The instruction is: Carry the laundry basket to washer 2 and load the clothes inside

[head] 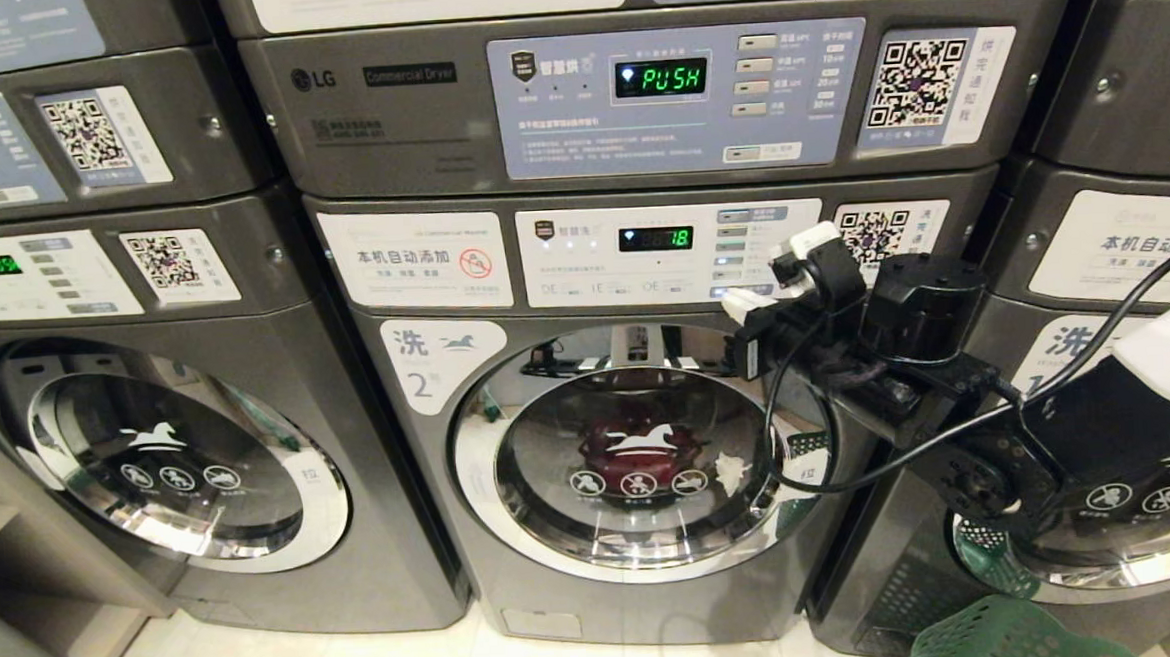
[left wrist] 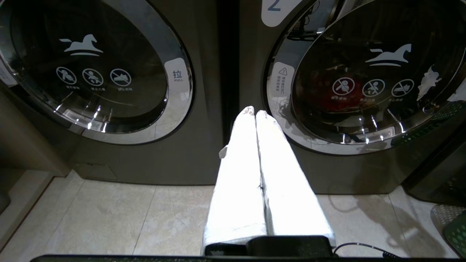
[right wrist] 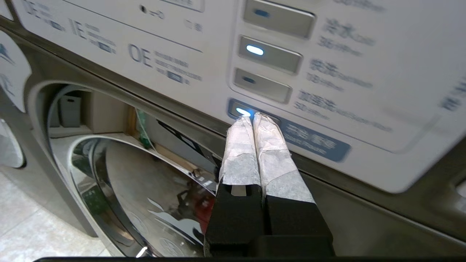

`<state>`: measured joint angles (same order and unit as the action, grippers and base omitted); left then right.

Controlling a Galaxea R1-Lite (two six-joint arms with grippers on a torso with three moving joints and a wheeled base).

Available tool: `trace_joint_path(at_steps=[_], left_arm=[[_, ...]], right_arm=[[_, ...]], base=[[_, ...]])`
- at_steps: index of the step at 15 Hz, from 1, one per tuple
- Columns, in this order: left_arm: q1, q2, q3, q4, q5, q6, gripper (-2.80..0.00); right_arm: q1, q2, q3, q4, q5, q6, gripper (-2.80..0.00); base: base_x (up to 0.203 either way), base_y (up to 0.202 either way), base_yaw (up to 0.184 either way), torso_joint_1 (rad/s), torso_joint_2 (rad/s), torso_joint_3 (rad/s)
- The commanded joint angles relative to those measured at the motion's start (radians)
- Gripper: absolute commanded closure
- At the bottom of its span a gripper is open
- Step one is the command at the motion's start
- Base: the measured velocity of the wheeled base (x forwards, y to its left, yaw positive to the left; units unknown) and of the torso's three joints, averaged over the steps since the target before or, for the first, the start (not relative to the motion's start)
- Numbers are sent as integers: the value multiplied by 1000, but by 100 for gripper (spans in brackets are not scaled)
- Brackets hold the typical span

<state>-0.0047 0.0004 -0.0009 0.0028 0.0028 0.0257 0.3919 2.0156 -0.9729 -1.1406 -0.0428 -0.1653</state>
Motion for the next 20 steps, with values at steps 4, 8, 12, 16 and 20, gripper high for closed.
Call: trace_joint_path(at_steps=[4,8,12,16,20], left_arm=[[0,0,1,0,0,0,0],[0,0,0,0,0,0,0],[0,0,0,0,0,0,0],[0,0,-1,0,0,0,0],[0,0,1,0,0,0,0]], right_arm=[[16,-111,155,-7,35,-3,0],[16,-303,384,1,41,-2,0],[-16,-618,628,123,38,20,0],[-168,-990,890,304,47,54,0],[-353,-1410,948,742,161,43,0]], base=[[0,0,0,0,0,0],[0,0,0,0,0,0],[0,0,0,0,0,0],[0,0,0,0,0,0],[0,0,0,0,0,0]])
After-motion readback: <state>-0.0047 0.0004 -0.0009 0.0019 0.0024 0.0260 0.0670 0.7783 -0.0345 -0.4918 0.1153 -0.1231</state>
